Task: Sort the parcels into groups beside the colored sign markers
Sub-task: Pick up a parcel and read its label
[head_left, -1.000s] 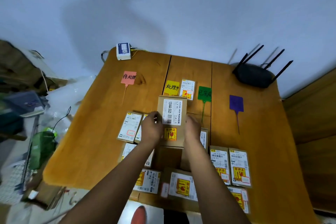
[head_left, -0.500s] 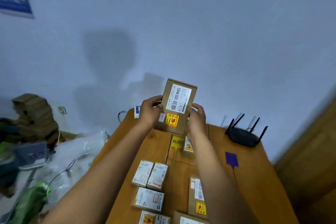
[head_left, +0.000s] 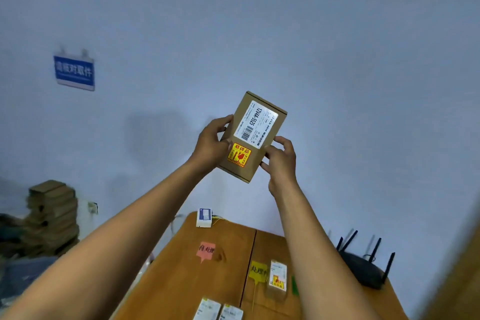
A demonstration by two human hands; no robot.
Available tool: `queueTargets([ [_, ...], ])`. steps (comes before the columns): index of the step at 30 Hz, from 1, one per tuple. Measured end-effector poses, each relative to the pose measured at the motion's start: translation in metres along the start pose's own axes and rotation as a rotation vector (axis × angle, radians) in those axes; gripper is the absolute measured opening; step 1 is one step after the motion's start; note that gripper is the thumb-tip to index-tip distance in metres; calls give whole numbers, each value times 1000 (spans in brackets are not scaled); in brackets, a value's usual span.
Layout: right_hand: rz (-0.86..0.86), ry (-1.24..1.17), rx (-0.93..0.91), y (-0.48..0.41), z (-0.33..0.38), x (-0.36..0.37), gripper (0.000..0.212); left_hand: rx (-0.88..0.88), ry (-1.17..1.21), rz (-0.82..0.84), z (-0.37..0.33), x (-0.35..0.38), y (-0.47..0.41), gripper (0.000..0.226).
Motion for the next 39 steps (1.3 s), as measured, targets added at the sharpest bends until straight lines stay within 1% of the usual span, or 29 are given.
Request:
queueTargets([
  [4, 32, -7, -66, -14, 39, 15, 33, 77, -31, 13, -39, -20, -30, 60],
  [11, 89, 22, -215, -27, 130, 38, 30, 211, 1, -58, -92, -46, -77, 61],
  [15, 109, 50, -267, -30, 175, 45, 33, 235, 68, -47, -117, -55, -98, 66],
  [20, 128, 58, -305, -27, 212, 46, 35, 266, 174, -17, -143, -60, -110, 65],
  [24, 146, 35, -318, -21, 225, 43, 33, 316, 202, -10, -160, -61, -108, 66],
  [28, 147, -3, -308, -12, 218, 35, 31, 360, 179, 11, -163, -62, -98, 59],
  [33, 137, -59, -234, -4, 198, 19, 29, 305, 211, 60, -156, -64, -90, 45],
  [36, 141, -105, -218, -2, 191, 10, 37, 289, 237, 112, -153, -67, -86, 39],
  [39, 150, -137, -217, 5, 186, -3, 48, 286, 223, 211, -154, -71, -78, 38],
])
Point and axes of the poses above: each hand's wrist, its own y-axis away from the middle knuckle, its own x-axis out of the palm, z = x × y, the point moved 6 cm from there along -y, towards the middle knuckle, and after that the axes turned 3 degrees about x, right-handed, at the moved point
